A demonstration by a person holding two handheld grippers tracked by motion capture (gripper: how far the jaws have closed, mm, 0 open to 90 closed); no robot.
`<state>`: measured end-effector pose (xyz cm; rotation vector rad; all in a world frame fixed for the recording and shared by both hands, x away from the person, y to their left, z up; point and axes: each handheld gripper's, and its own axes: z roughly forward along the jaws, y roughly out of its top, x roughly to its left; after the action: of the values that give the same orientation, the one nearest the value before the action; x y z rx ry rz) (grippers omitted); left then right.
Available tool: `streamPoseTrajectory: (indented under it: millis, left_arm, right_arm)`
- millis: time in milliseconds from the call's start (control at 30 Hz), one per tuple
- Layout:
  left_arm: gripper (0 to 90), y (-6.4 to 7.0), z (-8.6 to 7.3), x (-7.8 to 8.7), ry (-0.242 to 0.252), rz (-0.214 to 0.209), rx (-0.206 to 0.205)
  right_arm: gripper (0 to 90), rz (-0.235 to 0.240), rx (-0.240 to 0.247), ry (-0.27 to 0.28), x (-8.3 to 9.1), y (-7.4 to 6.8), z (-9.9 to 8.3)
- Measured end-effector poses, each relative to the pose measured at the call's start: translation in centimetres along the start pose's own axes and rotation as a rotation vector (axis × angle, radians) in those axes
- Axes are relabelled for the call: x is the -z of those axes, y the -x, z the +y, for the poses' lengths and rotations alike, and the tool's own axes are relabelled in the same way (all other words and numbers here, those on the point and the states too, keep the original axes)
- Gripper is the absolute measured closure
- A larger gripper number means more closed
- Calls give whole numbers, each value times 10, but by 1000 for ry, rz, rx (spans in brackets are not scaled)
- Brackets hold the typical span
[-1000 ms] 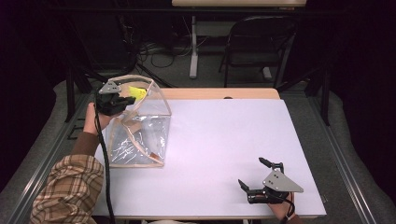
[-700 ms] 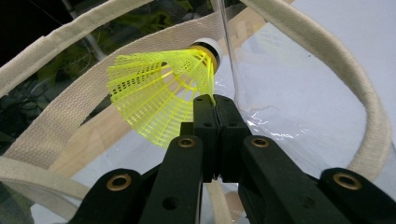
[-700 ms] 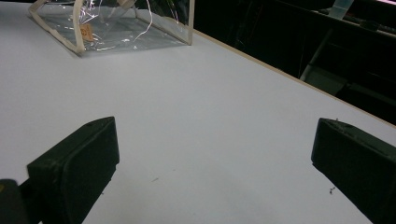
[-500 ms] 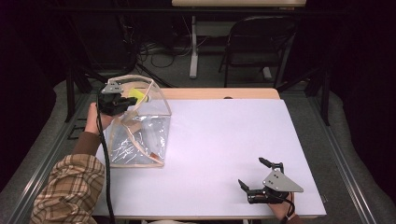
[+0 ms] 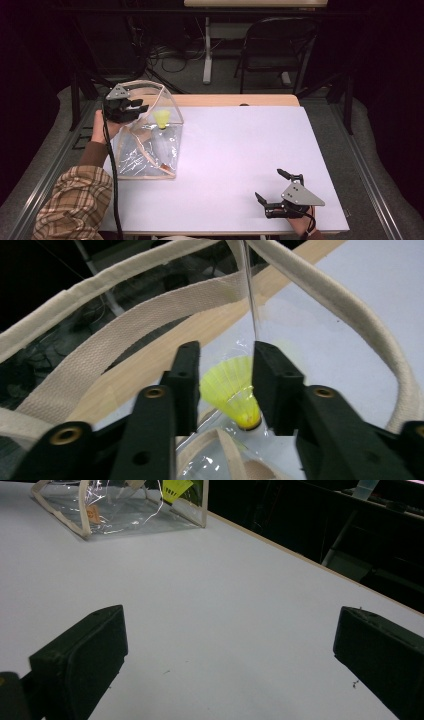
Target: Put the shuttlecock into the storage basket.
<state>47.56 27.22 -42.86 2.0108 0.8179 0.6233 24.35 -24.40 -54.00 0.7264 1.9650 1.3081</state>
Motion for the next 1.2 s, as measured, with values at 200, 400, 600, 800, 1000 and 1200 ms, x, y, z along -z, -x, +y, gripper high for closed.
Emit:
streamPoseTrajectory:
  millis: [200,400,600,800,1000,1200]
  left_arm:
    - [445,-1,1,9,24,26,20]
    - [312,-1,1,15,39,43,47]
    - [193,0,3,24,65,67,69]
    - [132,2,3,34,86,67,101]
    - [42,10,5,44,93,78,105]
    - [0,22,7,55,109,89,110]
  right_arm:
    - [4,0,-2,0,0,0,0]
    - [4,-1,-3,0,0,0,0]
    - [4,0,-9,-1,0,1,-1]
    - [5,1,-13,0,1,1,-2]
    - [5,5,-12,-3,1,1,-1]
    - [5,6,-11,0,1,1,-1]
